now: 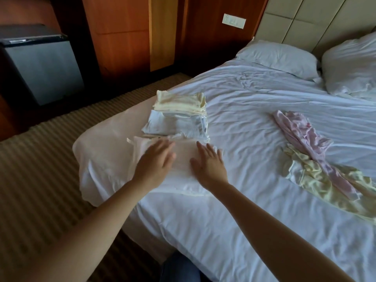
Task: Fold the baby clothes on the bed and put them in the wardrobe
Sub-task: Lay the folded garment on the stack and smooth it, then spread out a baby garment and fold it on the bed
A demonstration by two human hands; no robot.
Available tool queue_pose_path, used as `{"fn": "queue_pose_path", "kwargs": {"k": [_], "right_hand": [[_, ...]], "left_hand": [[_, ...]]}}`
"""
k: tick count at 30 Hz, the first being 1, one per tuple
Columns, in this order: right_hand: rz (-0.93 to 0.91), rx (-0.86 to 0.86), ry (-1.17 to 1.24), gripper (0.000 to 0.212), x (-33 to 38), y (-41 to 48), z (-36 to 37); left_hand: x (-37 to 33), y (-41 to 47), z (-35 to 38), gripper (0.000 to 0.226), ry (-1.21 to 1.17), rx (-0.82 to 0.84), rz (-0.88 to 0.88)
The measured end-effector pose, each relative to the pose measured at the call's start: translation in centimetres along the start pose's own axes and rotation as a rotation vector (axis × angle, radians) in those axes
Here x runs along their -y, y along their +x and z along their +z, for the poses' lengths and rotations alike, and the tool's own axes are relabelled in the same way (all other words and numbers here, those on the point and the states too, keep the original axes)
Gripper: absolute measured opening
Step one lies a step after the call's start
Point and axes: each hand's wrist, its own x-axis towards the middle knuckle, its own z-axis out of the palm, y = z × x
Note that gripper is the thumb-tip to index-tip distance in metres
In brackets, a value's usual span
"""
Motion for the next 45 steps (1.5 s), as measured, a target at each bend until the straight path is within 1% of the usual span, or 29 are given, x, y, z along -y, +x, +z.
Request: {"fn": "queue_pose_path", "kwargs": {"k": [1,2,3,5,8,9,10,12,14,17,20,21,22,24,25,29,35,40,45], "right_hand": [[-0.019,0.061,-0.016,0.066,0.2,-0.1,0.4],[-0.026,0.112,-0.039,0.069,0.3,-0.4,0.9],[-0.031,0.14,-0.068,0.075,0.3,-0.8,1.5],[-0.048,0.134,-0.116,0.088,-0.1,-1.6,2.4],[-0.058,0.122,-0.16,0.091,-0.6,-2.1,3.1],[-0.057,0.132,-0.158,0.091,-0.5,-2.0,3.0],[-0.053,0.156,-0.15,0.09,-0.4,-1.7,2.8],[-0.048,0.224,-0.134,0.079,-0.2,-1.3,2.0],[-0.047,0.272,-0.114,0.072,-0.4,-1.5,1.2],[-0.036,0.29,-0.057,0.066,-1.6,-3.0,-1.0],[-0.064,0.224,-0.076,0.055,-3.5,-5.3,-3.6],[-0.065,0.204,-0.085,0.054,-4.2,-6.2,-4.5],[-0.062,0.187,-0.092,0.054,-5.0,-7.1,-5.3],[-0.048,0.163,-0.106,0.055,-6.8,-9.0,-6.9],[-0.034,0.154,-0.109,0.055,-7.8,-9.9,-7.8],[0.038,0.121,-0.127,0.053,-12.8,-14.1,-11.1],[0.227,0.096,-0.154,0.053,-22.0,-19.7,-15.6],[0.355,0.101,-0.167,0.054,-28.7,-21.9,-17.9],[0.445,0.087,-0.167,0.056,-34.9,-21.2,-18.4]], "left_hand": [[-0.1,-0.3,0.6,0.078,0.028,0.132,-0.018],[0.1,-0.7,1.2,0.085,0.104,0.222,-0.044],[0.6,-1.0,1.8,0.089,0.178,0.268,-0.063],[1.0,-1.3,2.4,0.09,0.245,0.292,-0.071],[0.9,-1.2,2.8,0.091,0.277,0.314,-0.082],[1.0,-1.0,2.9,0.087,0.269,0.326,-0.091],[1.0,-0.8,2.8,0.081,0.261,0.348,-0.097],[0.9,-0.4,2.5,0.068,0.264,0.403,-0.104],[0.5,-0.3,2.0,0.065,0.296,0.424,-0.114],[-1.3,-1.0,1.1,0.062,0.296,0.368,-0.107],[-4.6,-2.5,0.5,0.078,0.252,0.275,0.041],[-5.8,-2.8,0.7,0.077,0.24,0.244,0.093],[-7.1,-3.1,0.9,0.071,0.239,0.234,0.121],[-10.3,-3.2,1.6,0.057,0.229,0.261,0.15],[-11.9,-3.2,2.1,0.055,0.209,0.282,0.166],[-18.5,-2.9,4.8,0.054,0.125,0.373,0.209],[-27.8,-2.4,10.2,0.055,0.117,0.462,0.318],[-32.8,-1.1,14.7,0.056,0.12,0.541,0.366],[-35.4,1.5,19.6,0.057,0.128,0.592,0.416]]}}
